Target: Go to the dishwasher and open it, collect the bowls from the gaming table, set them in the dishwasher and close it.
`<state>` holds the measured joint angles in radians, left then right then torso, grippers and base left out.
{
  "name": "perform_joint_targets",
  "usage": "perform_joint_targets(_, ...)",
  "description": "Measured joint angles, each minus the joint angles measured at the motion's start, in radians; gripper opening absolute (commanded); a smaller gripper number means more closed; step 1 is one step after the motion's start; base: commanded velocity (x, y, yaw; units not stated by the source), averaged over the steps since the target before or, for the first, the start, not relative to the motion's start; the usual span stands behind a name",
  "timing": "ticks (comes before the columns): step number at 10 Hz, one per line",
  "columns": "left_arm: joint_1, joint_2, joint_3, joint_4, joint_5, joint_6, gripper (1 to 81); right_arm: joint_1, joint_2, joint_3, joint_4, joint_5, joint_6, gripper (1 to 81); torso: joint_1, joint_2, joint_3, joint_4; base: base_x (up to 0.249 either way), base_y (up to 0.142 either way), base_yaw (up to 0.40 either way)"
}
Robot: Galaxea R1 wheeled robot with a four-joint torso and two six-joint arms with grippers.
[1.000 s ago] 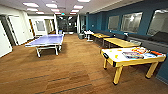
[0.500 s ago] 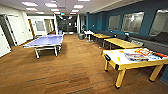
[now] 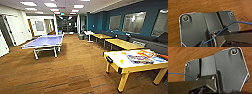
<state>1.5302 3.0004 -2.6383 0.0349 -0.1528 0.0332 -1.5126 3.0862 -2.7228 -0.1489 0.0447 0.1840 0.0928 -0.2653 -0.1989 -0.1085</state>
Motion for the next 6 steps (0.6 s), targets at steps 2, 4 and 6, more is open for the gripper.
perform_joint_targets(2, 0.000, 0.003, 0.000, 0.000, 0.000, 0.000, 81.1, 0.000, -0.001, 0.000, 0.000, 0.000, 0.000, 81.1, 0.000, 0.000, 0.000, 0.000, 0.191, 0.000, 0.000)
perform_joint_targets(4, 0.000, 0.002, 0.000, 0.000, 0.002, 0.000, 81.1, 0.000, 0.000, 0.000, 0.000, 0.000, 0.000, 81.1, 0.000, 0.000, 0.000, 0.000, 0.188, 0.000, 0.000)
perform_joint_targets(6, 0.000, 0.003, 0.000, 0.000, 0.002, 0.000, 81.1, 0.000, -0.001, 0.000, 0.000, 0.000, 0.000, 81.1, 0.000, 0.000, 0.000, 0.000, 0.181, 0.000, 0.000)
